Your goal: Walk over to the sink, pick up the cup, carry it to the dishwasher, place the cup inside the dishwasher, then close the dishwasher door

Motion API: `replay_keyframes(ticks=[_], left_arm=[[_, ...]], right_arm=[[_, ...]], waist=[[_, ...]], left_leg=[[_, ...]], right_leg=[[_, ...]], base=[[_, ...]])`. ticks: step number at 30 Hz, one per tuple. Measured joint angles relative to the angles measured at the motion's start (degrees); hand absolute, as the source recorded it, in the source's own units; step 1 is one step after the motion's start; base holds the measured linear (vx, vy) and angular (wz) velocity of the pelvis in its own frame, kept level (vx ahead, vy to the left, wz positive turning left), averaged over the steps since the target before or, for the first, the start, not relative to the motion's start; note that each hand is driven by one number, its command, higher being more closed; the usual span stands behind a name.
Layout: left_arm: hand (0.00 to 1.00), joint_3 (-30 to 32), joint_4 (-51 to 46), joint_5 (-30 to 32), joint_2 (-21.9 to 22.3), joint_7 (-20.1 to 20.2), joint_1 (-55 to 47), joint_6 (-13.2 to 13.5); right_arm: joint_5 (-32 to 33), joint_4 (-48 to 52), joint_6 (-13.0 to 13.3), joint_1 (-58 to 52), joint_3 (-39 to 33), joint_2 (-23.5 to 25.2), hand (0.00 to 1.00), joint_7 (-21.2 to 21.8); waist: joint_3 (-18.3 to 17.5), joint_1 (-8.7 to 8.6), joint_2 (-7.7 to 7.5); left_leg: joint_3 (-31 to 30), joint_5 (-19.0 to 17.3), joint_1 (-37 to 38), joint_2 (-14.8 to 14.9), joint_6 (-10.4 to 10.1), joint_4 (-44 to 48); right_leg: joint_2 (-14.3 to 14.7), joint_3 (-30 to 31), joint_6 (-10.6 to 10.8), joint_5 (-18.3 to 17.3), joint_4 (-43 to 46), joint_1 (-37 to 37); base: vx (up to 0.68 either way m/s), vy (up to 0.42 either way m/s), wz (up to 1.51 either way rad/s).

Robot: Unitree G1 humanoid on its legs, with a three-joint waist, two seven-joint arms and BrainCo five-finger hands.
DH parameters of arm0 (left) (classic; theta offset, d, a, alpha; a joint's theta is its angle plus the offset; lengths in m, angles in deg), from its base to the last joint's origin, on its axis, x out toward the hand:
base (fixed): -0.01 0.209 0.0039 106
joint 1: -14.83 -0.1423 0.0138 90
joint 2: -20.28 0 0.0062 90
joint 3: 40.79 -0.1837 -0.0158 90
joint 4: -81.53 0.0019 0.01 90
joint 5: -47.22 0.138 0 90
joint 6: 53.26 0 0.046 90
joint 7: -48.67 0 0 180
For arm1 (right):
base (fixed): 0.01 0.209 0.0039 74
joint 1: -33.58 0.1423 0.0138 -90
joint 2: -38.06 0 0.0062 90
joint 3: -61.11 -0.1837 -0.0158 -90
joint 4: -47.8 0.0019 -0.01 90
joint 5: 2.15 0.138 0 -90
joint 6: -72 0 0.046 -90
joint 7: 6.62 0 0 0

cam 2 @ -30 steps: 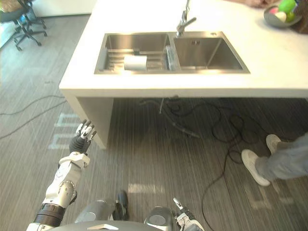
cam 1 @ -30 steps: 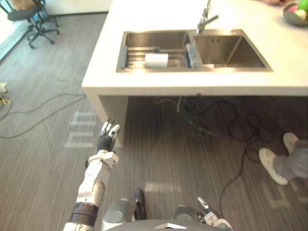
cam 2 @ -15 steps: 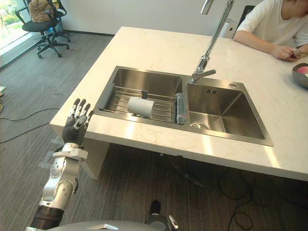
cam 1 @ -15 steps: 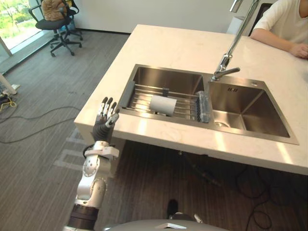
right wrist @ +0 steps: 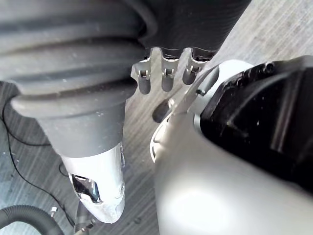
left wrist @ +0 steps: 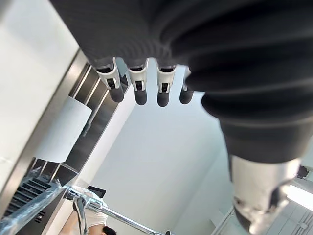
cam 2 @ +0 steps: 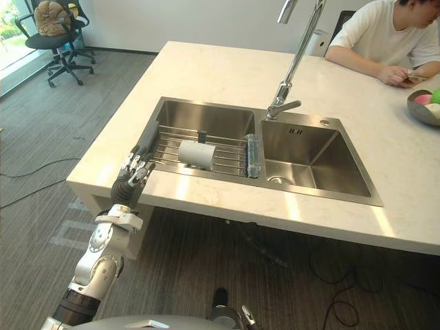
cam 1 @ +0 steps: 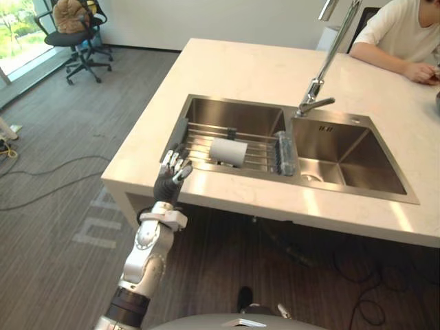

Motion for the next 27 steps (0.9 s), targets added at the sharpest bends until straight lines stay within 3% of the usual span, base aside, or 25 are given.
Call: replay_keyframes(ticks=[2, 3, 4, 5, 6, 7, 8, 9, 10, 11, 12, 14, 16, 20, 24, 27], left_arm=[[0.0, 0.9, 0.0, -0.3, 1.2, -1.9, 2.3, 0.5], [0.0, 2.0, 0.0, -0.3, 1.0, -2.7, 3.2, 0.7], [0.0, 3.3, -0.4, -0.2, 1.3, -3.5, 3.4, 0.8], [0.0, 4.2, -2.1, 0.8, 2.0, -4.0, 3.5, 1.0], [0.0, 4.8, -3.3, 1.4, 2.4, -4.1, 3.5, 1.4], [0.0, 5.9, -5.2, 3.2, 2.2, -4.5, 3.1, 2.2], [0.0, 7.0, -6.6, 4.4, 2.0, -4.6, 3.0, 2.6], [0.0, 7.5, -7.3, 4.6, 1.8, -4.5, 3.1, 3.0], [0.0, 8.0, -8.7, 4.8, 0.8, -4.2, 3.3, 4.0], [0.0, 8.1, -9.9, 4.8, 0.2, -4.1, 3.3, 4.1], [0.0, 8.0, -13.4, 4.9, -0.6, -3.8, 3.1, 4.5], [0.0, 7.9, -15.1, 4.9, -0.4, -3.6, 3.4, 5.1], [0.0, 7.3, -15.8, 4.8, 0.0, -2.4, 4.3, 5.1], [0.0, 7.0, -15.9, 4.7, -0.3, -2.2, 4.6, 3.6], [0.0, 6.8, -15.9, 4.7, -1.7, -2.3, 4.1, 0.6], [0.0, 6.8, -15.9, 4.8, -2.7, -2.3, 3.0, -0.5]], right_arm=[[-1.0, -0.1, 0.1, -0.4, -1.2, -0.3, 0.0, -0.2], [-1.8, -0.5, 0.2, 0.3, -1.3, -0.1, 0.0, -0.2], [-2.8, -0.6, 0.0, 0.3, -1.2, -0.2, 0.0, -0.1], [-3.0, -0.1, -0.1, 0.5, -1.1, -0.8, 0.0, -0.1], [-3.1, 0.6, -0.1, 0.4, -1.1, -1.5, 0.0, -0.1], [-3.3, 1.7, -0.3, 0.1, -1.1, -2.5, 0.0, -0.1], [-3.4, 1.7, -0.5, 0.4, -1.8, -3.0, 0.0, 0.0], [-3.5, 1.7, -0.4, 0.7, -2.0, -3.2, 0.0, 0.0], [-4.0, 1.7, -0.4, 1.4, -2.5, -3.2, 0.0, 0.2], [-4.6, 1.7, -0.5, 1.7, -2.7, -3.1, 0.0, 0.4], [-6.4, 1.8, -1.1, 1.8, -3.2, -2.4, 0.0, 0.7], [-7.8, 1.8, -1.3, 2.3, -3.2, -2.3, 0.0, 0.6], [-9.2, 1.8, -1.3, 2.0, -3.6, -2.3, 0.0, 0.6], [-9.1, 1.6, -1.0, 1.8, -6.1, 0.5, 0.0, 0.9], [-9.7, -0.4, -0.3, 2.5, -7.7, 2.4, 0.0, 1.0], [-9.5, -1.0, 0.3, 2.4, -7.7, 2.4, 0.0, 0.9]], waist=[[-1.1, -0.59, 1.95], [-1.0, -0.86, 0.64], [-0.5, -1.01, 0.68], [0.6, -0.64, 1.31], [1.7, -0.62, 2.51], [2.7, -0.05, 3.96], [2.8, 0.7, 4.93], [2.8, 0.92, 5.02], [2.8, 1.5, 4.43], [2.7, 1.86, 3.97], [2.6, 3.35, 2.5], [2.6, 3.6, 2.32], [2.1, 3.17, 3.05], [1.1, 2.43, 1.81], [0.8, 3.51, -0.32], [0.6, 3.91, -0.52]], left_leg=[[1.4, 1.4, -0.1, 1.8, -2.1, 2.2], [3.5, 1.1, -2.2, 1.8, -2.1, 8.4], [5.5, 2.3, -6.6, 3.3, -3.7, 20.0], [4.3, 5.3, -10.5, 6.3, -1.7, 32.6], [3.4, 8.3, -12.5, 7.9, 0.0, 39.2], [0.5, 17.7, -16.6, 9.8, 0.4, 48.8], [-1.5, 16.7, -19.7, 9.6, -1.1, 54.0], [-1.6, 13.2, -20.7, 8.9, -0.4, 54.1], [-0.7, 7.5, -22.1, 7.0, 0.1, 50.1], [0.0, 6.0, -22.1, 6.3, -0.2, 45.9], [0.4, 7.7, -20.6, 3.5, -0.2, 29.8], [0.4, 11.1, -20.0, 2.8, -0.9, 23.6], [0.6, 19.0, -18.8, 1.6, -1.3, 13.9], [1.3, 18.2, -11.5, -0.9, -0.8, -1.7], [1.3, 18.2, -10.0, -2.6, -0.8, -5.7], [1.4, 18.0, -8.5, -3.2, -0.4, -7.0]], right_leg=[[0.3, -1.7, -0.4, -4.6, 5.0, -1.7], [-0.5, -1.4, -0.4, -5.6, 7.2, -1.9], [-1.0, -1.8, -1.1, -6.8, 8.4, -1.1], [0.1, -1.7, -1.9, -8.6, 8.5, 1.6], [1.4, -1.4, -2.5, -9.8, 8.3, 3.2], [3.1, 0.3, -3.2, -11.3, 7.6, 5.7], [3.6, 2.3, -3.7, -12.1, 6.8, 7.3], [3.6, 3.2, -3.8, -12.3, 6.1, 8.1], [3.5, 4.9, -3.9, -12.4, 4.5, 9.3], [3.4, 5.5, -3.9, -12.3, 3.7, 9.9], [2.9, 6.9, -3.6, -11.8, 2.9, 10.4], [3.2, 8.0, -3.2, -12.0, 2.8, 10.8], [4.4, 7.5, -1.9, -13.0, 2.7, 11.9], [3.4, 6.3, -0.1, -15.1, 2.7, 11.9], [2.1, 6.0, 0.5, -15.6, 2.6, 11.8], [1.7, 6.2, 0.8, -15.6, 2.2, 12.4]], base=[[0.17, -0.096, 0.1], [0.19, -0.098, -0.15], [0.21, -0.214, -0.28], [0.14, -0.24, -0.36], [0.16, -0.273, -0.56], [0.18, -0.152, -0.77], [0.2, -0.13, -0.82], [0.25, -0.118, -0.87], [0.19, -0.115, -0.68], [0.29, -0.148, -1.08], [0.24, -0.095, -0.9], [0.28, -0.039, -0.57], [0.33, 0.023, -0.13], [0.26, 0.098, 0.23], [0.09, 0.092, 0.1], [0.0, 0.043, -0.04]])
